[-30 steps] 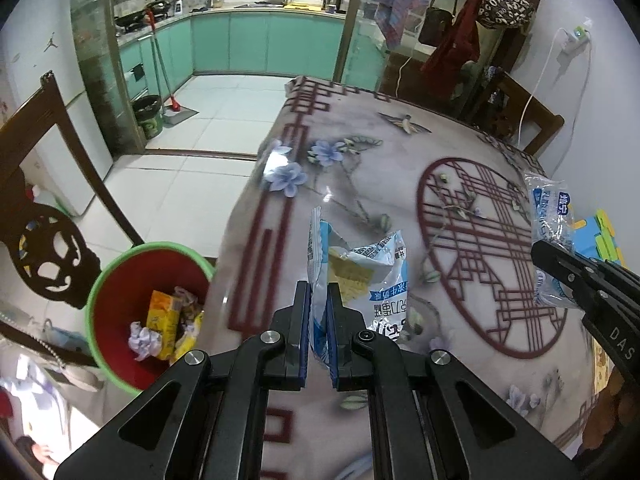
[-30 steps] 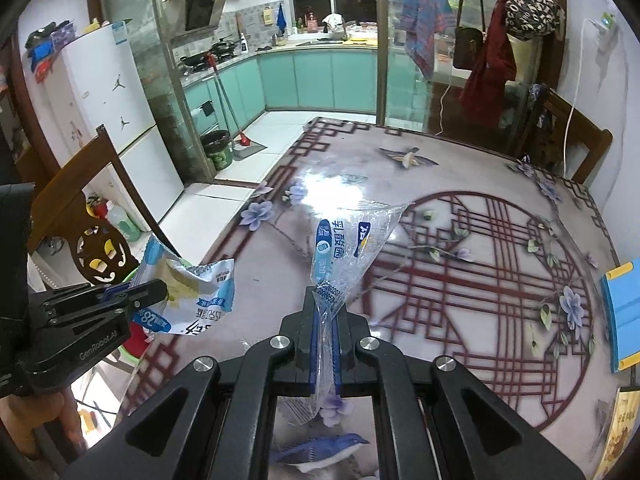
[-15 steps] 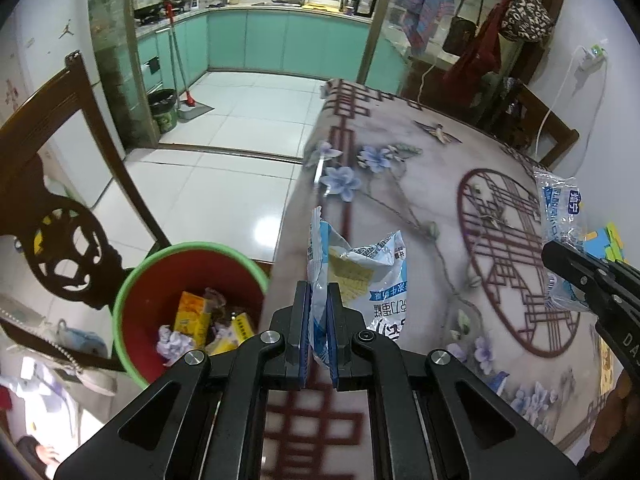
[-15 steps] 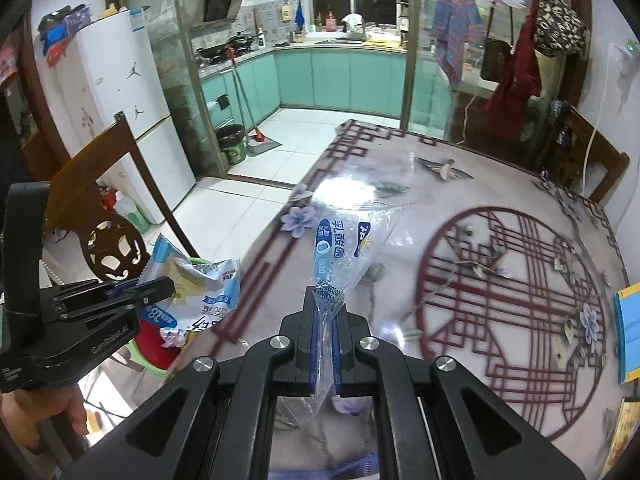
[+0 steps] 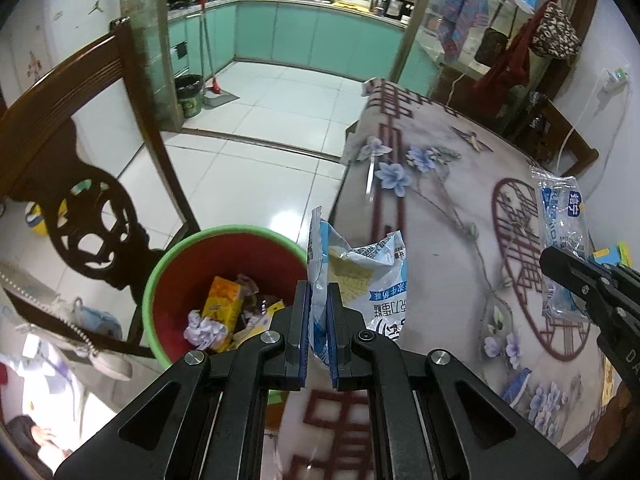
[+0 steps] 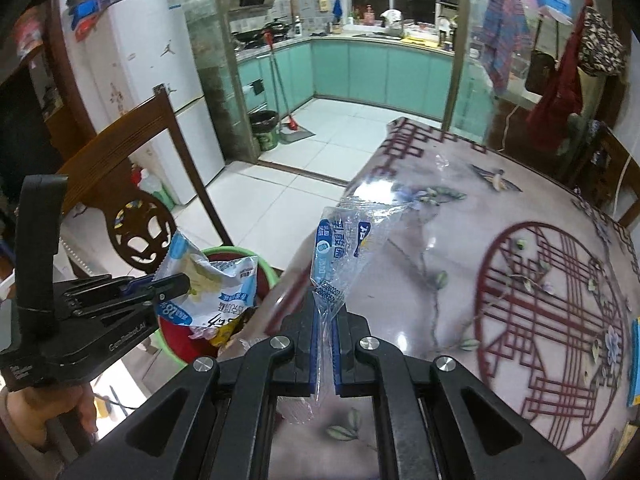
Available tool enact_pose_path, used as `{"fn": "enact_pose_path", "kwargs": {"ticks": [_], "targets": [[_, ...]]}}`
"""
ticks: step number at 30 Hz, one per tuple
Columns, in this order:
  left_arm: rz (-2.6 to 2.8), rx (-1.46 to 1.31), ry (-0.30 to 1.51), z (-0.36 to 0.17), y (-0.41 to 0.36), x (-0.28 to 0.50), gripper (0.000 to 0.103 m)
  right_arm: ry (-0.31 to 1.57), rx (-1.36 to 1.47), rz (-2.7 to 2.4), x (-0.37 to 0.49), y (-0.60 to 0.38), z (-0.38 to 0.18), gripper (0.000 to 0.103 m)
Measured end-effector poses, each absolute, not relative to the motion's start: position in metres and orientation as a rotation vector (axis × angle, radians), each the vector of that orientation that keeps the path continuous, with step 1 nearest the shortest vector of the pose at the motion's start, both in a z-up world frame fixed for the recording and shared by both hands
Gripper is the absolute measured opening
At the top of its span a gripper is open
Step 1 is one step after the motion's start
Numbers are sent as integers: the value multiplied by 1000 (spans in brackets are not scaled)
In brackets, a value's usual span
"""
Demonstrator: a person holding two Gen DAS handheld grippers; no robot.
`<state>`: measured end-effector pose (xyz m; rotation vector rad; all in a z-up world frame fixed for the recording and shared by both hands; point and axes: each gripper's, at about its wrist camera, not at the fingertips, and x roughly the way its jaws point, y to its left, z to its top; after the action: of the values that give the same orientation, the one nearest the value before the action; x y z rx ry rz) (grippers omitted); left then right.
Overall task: Collect trash
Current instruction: 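Carry snack bag and clear plastic bag over the red bucket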
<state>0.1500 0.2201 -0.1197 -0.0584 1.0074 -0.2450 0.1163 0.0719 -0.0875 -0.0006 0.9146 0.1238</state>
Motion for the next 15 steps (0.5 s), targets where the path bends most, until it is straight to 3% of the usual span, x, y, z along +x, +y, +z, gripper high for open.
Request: {"fn": "enact_pose_path", "kwargs": {"ticks": [15], "targets": [[-110,-109,1052,-144,271,153,7,955,-61,253,135,119,-100,4]]}}
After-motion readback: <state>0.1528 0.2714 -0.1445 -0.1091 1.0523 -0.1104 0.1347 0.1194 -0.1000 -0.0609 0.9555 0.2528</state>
